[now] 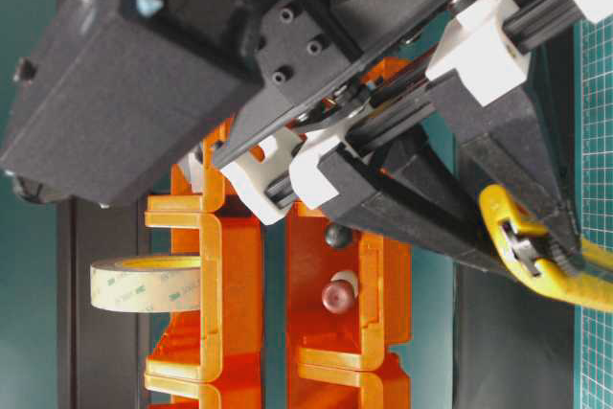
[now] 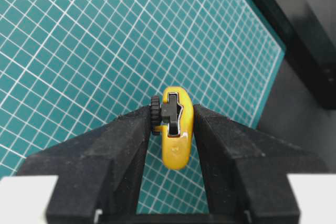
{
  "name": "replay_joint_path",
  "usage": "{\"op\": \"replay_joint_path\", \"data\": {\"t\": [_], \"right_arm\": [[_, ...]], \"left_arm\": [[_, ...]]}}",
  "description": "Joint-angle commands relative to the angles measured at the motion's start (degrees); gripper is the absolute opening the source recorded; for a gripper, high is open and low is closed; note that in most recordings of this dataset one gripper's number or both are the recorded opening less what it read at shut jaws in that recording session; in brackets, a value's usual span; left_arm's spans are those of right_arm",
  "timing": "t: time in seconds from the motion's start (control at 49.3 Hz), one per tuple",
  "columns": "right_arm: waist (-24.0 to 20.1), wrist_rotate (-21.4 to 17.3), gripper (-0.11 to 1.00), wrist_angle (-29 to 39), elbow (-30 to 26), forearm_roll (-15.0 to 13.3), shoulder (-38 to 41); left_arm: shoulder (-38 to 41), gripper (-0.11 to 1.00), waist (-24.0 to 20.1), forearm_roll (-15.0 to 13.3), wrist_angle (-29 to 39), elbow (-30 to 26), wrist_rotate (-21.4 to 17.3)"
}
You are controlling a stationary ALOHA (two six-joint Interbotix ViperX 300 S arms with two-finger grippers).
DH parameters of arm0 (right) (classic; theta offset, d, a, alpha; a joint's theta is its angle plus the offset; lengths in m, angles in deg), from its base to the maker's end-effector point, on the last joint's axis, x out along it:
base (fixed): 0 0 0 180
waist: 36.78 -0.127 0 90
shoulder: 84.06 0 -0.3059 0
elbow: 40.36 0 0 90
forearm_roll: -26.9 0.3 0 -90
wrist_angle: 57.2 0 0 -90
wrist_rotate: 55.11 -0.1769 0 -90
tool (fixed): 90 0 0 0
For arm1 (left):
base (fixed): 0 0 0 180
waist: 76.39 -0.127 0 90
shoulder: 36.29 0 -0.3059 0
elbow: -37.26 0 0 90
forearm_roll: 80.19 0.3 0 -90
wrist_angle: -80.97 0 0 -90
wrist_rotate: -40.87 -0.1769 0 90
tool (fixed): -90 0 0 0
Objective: Pick cutter from container rack with right arm.
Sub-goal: 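Lift the cutter out of the rack and carry it over the mat, then lower the cutter onto the mat and open the right gripper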
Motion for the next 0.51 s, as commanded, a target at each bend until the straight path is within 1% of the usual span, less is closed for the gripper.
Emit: {"op": "replay_joint_path", "data": {"t": [0.0,0.122,0.264,0.446,0.487], "right_arm": [[0.18,-0.53,0.27,-0.79,-0.09,0.26,-0.88],[0.18,-1.85,0.27,-1.67,0.62,0.35,-0.79],[0.18,-3.34,0.27,-2.9,1.49,0.35,-0.7],[0.18,-3.6,0.27,-2.99,1.93,0.62,-0.62],[0.18,-3.6,0.32,-3.08,1.93,0.7,-0.62]], "left_arm": [[0.44,0.0,0.09,0.18,-0.53,-1.85,0.18],[0.35,0.0,0.09,0.18,-0.44,-1.93,0.26],[-0.09,0.0,0.09,0.18,-0.18,-2.02,1.32],[0.0,0.0,0.09,0.18,-0.18,-2.02,1.67],[0.0,0.0,0.09,0.18,-0.18,-1.93,1.76]]}}
